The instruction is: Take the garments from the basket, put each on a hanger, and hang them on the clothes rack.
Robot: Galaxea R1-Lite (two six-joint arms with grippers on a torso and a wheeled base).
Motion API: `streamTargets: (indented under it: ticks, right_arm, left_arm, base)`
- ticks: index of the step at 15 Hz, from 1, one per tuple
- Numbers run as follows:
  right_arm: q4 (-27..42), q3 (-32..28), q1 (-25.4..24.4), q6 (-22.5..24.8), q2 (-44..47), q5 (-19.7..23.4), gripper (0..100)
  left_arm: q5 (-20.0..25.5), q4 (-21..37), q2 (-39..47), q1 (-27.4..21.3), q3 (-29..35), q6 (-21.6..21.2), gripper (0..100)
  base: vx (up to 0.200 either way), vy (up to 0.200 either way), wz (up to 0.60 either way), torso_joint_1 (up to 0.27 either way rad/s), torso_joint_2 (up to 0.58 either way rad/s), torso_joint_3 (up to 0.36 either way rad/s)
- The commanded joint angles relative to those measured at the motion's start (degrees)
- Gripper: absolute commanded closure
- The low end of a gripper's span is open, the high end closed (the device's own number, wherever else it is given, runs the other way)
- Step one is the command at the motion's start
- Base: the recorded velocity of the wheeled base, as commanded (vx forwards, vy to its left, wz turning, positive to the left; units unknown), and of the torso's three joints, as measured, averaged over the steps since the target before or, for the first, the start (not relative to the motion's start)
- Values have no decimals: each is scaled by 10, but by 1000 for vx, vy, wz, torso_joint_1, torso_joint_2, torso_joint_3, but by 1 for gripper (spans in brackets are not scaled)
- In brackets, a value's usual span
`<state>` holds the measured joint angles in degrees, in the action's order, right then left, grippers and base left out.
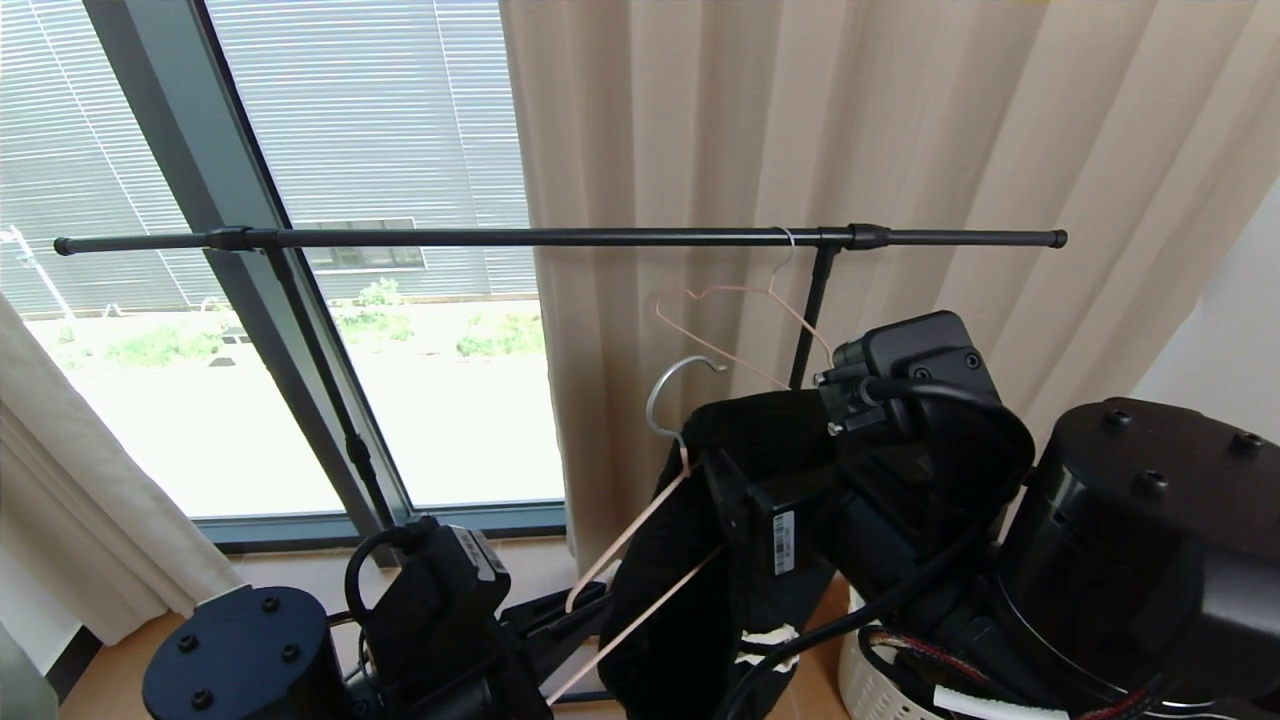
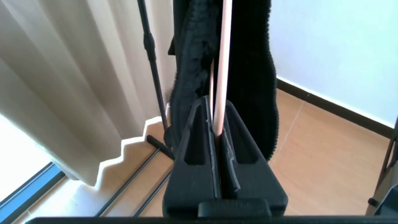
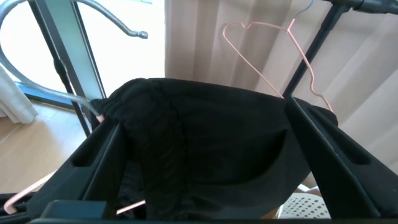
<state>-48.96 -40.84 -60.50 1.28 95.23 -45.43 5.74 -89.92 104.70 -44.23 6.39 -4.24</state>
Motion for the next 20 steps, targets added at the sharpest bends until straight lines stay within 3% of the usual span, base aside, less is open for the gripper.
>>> streamTargets:
  ticks: [1, 6, 7, 12, 15, 17, 20]
  right_arm:
    - [0, 1, -1, 0, -3, 0, 0]
    - [0, 4, -5, 0, -16, 5, 0]
    - [-2, 15, -5, 0, -28, 25, 0]
    - [4, 36, -5, 4, -50, 41, 0]
    - [8, 39, 3, 60, -82, 70, 0]
    - [80, 62, 62, 152, -151, 196, 0]
    - [352, -6, 129, 156, -225, 336, 0]
  left_arm:
    - [0, -1, -5, 3, 1, 1, 100]
    - [-1, -1, -6, 7, 7, 6, 100]
    - [0, -1, -11, 8, 9, 14, 100]
    - [1, -1, -11, 14, 10, 28, 100]
    - [10, -1, -14, 18, -7, 28, 100]
    - [46, -1, -16, 34, -20, 17, 100]
    - [72, -1, -19, 45, -33, -7, 100]
  base:
    - [0, 0, 0, 0, 0, 0]
    - [0, 0, 0, 0, 0, 0]
    - [0, 0, 0, 0, 0, 0]
    - [0, 0, 0, 0, 0, 0]
    - [0, 0, 0, 0, 0, 0]
    - [0, 0, 0, 0, 0, 0]
    - [0, 0, 0, 0, 0, 0]
